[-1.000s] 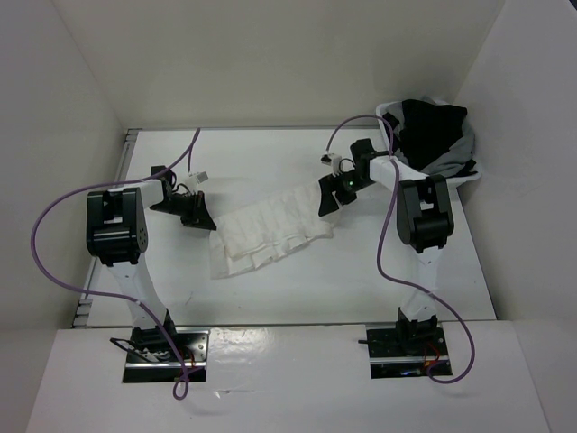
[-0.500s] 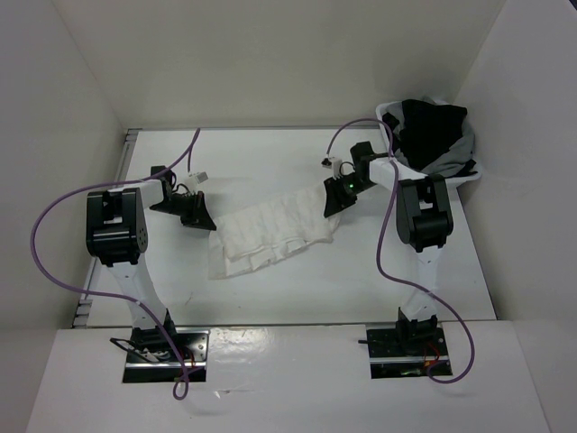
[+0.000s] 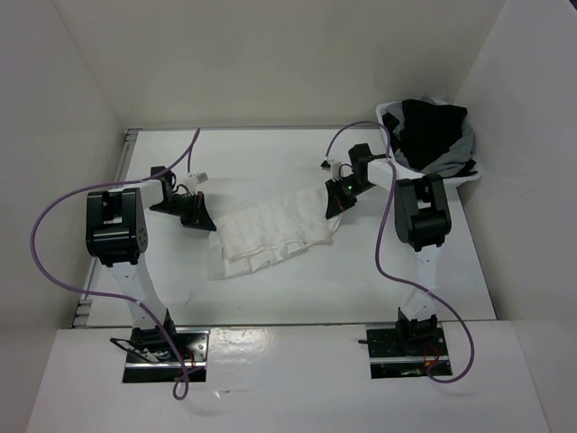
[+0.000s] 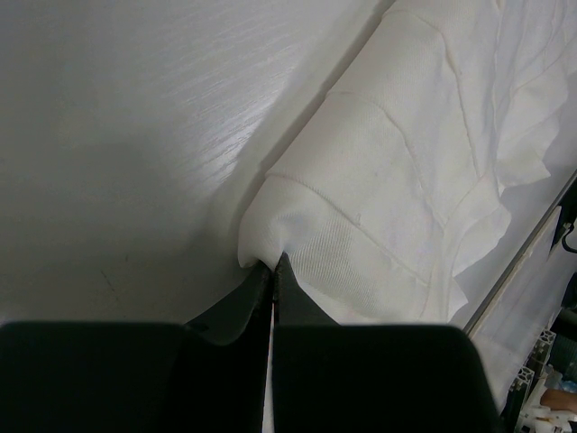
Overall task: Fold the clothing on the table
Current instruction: Fold the skirt
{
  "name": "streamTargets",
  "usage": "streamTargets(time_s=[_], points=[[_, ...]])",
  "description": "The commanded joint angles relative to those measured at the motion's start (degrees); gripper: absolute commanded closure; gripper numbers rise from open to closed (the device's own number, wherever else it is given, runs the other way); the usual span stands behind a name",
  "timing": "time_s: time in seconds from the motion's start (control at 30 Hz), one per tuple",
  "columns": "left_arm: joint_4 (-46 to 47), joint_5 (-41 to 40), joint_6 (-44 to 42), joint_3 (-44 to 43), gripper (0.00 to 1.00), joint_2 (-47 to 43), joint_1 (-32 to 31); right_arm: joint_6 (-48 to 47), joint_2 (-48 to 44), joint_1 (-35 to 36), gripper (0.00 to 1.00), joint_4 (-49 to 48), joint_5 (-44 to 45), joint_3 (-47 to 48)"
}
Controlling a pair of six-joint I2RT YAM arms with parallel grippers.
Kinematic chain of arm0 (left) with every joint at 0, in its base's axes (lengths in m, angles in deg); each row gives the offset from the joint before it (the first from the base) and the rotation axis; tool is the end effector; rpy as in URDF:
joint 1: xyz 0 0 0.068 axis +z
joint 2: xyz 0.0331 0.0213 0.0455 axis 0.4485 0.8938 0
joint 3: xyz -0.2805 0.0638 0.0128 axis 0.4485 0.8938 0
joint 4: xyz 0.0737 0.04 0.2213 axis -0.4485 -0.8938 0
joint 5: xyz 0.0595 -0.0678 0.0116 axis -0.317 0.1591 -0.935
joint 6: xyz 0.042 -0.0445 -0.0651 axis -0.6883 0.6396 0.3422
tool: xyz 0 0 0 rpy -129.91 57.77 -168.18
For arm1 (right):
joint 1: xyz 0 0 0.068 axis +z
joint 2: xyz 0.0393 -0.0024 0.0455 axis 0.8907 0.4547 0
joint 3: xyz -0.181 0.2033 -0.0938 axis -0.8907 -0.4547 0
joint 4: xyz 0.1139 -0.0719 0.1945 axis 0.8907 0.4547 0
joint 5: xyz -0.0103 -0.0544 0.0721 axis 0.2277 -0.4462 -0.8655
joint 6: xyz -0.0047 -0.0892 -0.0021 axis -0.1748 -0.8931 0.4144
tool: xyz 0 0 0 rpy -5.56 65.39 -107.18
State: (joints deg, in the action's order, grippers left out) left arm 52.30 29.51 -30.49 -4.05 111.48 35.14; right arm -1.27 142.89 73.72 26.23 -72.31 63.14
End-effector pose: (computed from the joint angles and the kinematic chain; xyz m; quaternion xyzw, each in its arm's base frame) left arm 0.3671 -0.0019 0.1300 0.0618 0.9168 -0.3541 0.1739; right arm 0.4021 0.1265 0.1353 -0.3016 0.8891 0.3116 0.1465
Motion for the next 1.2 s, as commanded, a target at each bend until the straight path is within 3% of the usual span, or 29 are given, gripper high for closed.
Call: streamTargets(time_s=[0.0, 0.1, 0.17, 0.2, 0.23, 0.33, 0.47, 0.63, 0.9, 1.17], points=[[-0.68, -0.02, -1.76, 0.88, 1.00, -2.13, -0.14, 0.29, -0.06, 1.45, 1.00, 1.19, 1.56, 0.58], [-0.68, -0.02, -1.76, 0.88, 1.00, -2.13, -0.14, 0.82, -1.46, 1.45, 1.00, 1.19, 2.88, 0.58], [-0.68, -0.02, -1.76, 0.88, 1.00, -2.13, -0.14, 1.52, -1.47, 1.45, 0.94, 0.57, 3.41, 1.11], [-0.68, -0.02, -1.76, 0.88, 1.00, -2.13, -0.14, 1.52, -1.47, 1.45, 0.89, 1.18, 3.41, 1.11], [-0.68, -0.02, -1.76, 0.88, 1.00, -2.13, -0.14, 1.52, -1.47, 1.45, 0.68, 1.19, 3.41, 1.11], [-0.68, -0.02, -1.76, 0.88, 1.00, -2.13, -0.14, 1.52, -0.85, 0.92, 0.45, 1.80, 4.02, 1.73], [-0.68, 0.51, -2.29, 0.88, 1.00, -2.13, -0.14, 1.52, -0.85, -0.31, 0.36, 1.80, 2.80, 1.73], [-1.20, 0.51, -2.29, 0.88, 1.00, -2.13, -0.14, 1.52, -0.33, -0.31, 0.39, 1.80, 0.69, 1.20], [-1.21, 0.51, -2.29, 0.88, 1.00, -2.65, -0.14, 1.52, 1.52, -0.31, 0.62, 2.33, -0.45, 1.20], [-1.21, 0.51, -2.29, 0.88, 1.00, -2.66, -0.14, 2.58, 2.66, 0.84, 0.62, 1.80, -0.45, 1.73]])
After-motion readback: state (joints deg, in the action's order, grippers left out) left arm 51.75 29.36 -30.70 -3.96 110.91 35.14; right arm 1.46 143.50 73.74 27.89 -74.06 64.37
